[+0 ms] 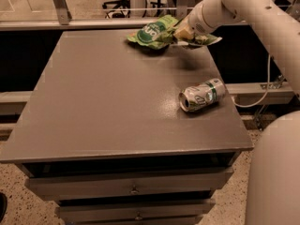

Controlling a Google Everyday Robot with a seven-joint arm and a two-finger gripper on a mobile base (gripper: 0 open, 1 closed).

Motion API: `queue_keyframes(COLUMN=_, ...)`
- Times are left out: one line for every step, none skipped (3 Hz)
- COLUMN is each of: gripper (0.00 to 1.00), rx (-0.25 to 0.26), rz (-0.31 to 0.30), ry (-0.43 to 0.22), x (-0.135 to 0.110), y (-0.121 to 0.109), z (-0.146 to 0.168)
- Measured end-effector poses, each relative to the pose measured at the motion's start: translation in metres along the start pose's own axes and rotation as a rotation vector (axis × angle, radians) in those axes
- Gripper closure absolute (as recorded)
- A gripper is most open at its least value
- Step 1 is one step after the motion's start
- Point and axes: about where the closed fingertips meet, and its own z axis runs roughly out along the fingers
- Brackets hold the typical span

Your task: Move green jalapeno chip bag near green rice chip bag

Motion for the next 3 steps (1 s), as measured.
queue_keyframes(gripper=0.04, rx=-0.020, rz=0.013, ry=-0.031, x=0.000, y=-0.001, z=0.013)
queue_keyframes(gripper=0.00, rx=-0.025, rz=0.017, ry=-0.041, x=0.000, y=-0.001, z=0.017)
queue_keyframes(gripper=0.00, rx=-0.031, rz=0.027, ry=-0.068, x=-0.010, y=0.001, z=0.000)
